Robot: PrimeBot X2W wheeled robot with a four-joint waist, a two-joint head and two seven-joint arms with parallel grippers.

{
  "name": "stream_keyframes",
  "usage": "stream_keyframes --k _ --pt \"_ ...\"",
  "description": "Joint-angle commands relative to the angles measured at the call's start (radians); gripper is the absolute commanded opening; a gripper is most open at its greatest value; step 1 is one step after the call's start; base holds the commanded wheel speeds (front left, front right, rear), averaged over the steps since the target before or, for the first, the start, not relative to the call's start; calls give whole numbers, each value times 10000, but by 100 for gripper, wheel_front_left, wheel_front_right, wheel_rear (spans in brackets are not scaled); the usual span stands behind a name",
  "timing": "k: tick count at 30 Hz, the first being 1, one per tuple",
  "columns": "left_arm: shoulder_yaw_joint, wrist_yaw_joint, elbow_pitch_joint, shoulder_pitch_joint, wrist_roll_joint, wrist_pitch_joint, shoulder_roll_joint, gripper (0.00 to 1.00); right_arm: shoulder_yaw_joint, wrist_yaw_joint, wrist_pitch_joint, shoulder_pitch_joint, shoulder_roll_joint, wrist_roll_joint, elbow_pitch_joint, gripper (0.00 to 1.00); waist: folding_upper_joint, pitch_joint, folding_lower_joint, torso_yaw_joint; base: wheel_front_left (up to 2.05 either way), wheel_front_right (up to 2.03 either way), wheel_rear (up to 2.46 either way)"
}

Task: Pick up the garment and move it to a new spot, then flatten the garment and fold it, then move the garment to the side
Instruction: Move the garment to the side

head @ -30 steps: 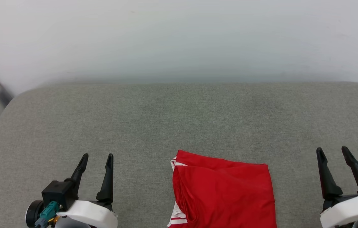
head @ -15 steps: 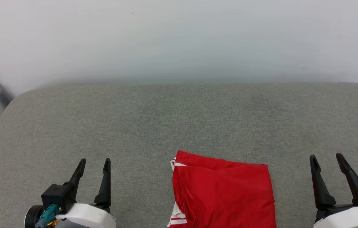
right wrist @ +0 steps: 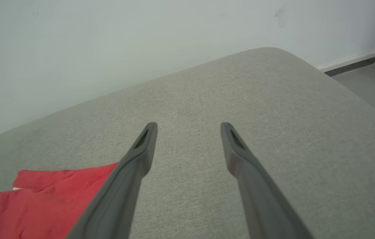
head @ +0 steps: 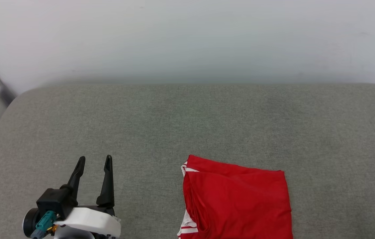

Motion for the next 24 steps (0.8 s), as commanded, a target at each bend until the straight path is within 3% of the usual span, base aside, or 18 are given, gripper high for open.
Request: stream_keyframes --k 1,8,9,13,16,24 --pt "176 -88 -166 40 202 -67 -149 100 -580 0 704 -406 -343 522 532 100 0 77 0 154 0 0 0" --pt "795 -466 -439 -229 716 -48 -706 100 -1551 0 4348 -1274 -941 2355 2422 100 0 570 0 657 0 0 0" --pt "795 -466 -439 -229 716 -48 -706 100 -1551 0 4348 -1274 -941 2355 2422 100 0 570 0 657 0 0 0" --pt "1046 -777 -453 -467 992 -47 -1030 100 -2034 0 6476 -1846 -522 2862 2962 100 0 1045 0 1014 0 0 0" --pt "1276 -1139 -340 -710 1222 -47 -1324 100 -2143 0 7933 -2330 280 3742 3160 100 0 1454 0 1335 0 0 0" --pt "1561 -1627 -100 -1043 1630 -49 -1781 100 -1594 -5 8836 -2956 817 5266 3990 100 0 1916 0 1592 0 0 0"
